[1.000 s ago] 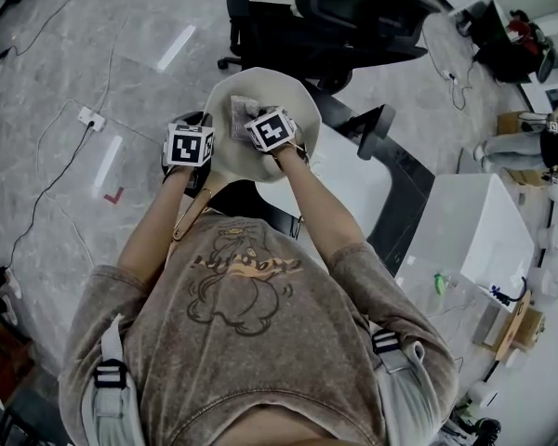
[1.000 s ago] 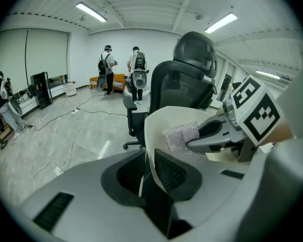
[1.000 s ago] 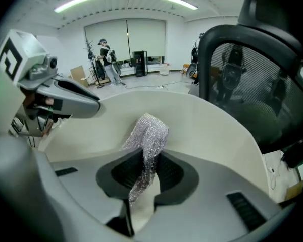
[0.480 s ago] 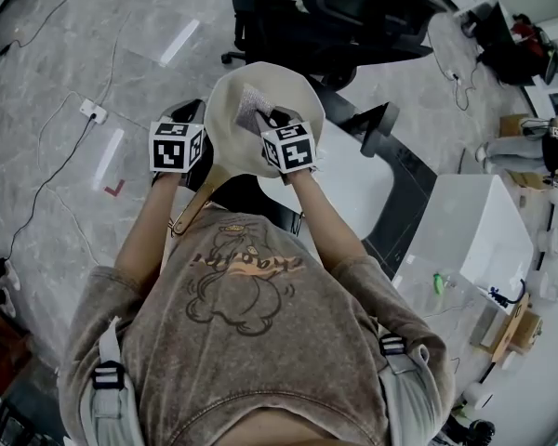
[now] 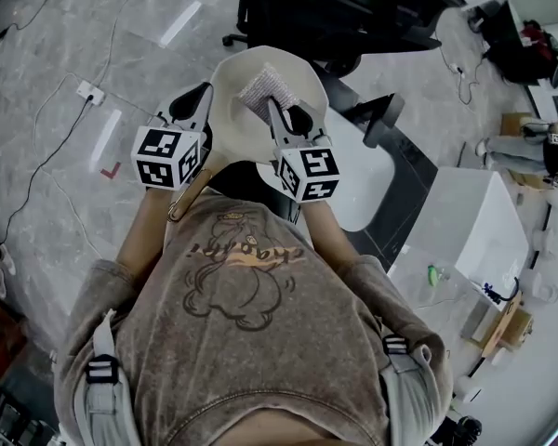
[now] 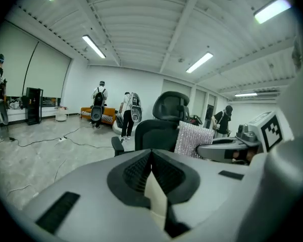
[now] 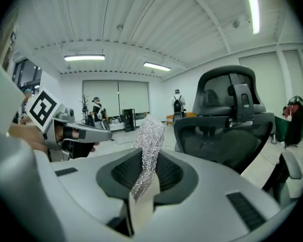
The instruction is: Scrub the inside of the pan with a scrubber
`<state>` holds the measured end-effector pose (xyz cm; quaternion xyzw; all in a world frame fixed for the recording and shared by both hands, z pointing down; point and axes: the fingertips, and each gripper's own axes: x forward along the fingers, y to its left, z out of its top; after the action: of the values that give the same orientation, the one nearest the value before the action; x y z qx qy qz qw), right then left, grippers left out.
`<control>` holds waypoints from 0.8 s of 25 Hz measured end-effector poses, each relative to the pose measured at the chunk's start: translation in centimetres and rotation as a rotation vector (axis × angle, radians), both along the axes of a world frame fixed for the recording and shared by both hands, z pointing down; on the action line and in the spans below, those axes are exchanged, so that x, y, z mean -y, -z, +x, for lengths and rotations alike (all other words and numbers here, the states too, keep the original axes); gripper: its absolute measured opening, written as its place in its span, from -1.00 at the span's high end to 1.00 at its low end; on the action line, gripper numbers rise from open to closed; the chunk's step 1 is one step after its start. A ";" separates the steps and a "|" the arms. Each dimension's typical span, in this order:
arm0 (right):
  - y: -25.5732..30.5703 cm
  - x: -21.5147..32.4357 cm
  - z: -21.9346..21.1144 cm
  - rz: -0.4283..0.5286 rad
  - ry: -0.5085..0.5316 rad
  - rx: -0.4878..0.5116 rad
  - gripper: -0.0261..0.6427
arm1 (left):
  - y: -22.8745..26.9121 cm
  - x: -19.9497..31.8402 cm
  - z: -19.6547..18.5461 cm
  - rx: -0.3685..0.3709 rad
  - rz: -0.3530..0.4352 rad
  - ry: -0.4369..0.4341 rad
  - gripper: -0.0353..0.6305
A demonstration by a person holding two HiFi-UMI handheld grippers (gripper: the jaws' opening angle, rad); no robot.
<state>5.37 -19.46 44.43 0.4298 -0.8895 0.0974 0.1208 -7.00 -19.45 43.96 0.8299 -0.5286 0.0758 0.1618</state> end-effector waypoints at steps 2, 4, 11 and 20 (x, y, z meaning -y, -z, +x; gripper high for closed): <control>1.0 0.0 0.8 0.039 -0.041 0.018 0.68 | 0.8 -0.3 0.1 -0.008 0.051 0.000 0.84; 1.5 0.2 1.6 0.060 -0.076 0.047 0.68 | 1.1 -0.4 0.3 -0.017 0.077 -0.002 0.84; 1.4 0.2 2.2 0.063 -0.106 0.070 0.68 | 0.9 -0.5 0.6 -0.017 0.086 -0.001 0.84; 0.9 0.0 2.1 0.054 -0.107 0.075 0.68 | 0.4 -0.3 0.2 -0.021 0.057 0.018 0.84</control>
<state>7.46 -19.50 43.49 0.4759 -0.8714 0.0958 0.0706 -6.80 -19.19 43.55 0.8302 -0.5362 0.0507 0.1440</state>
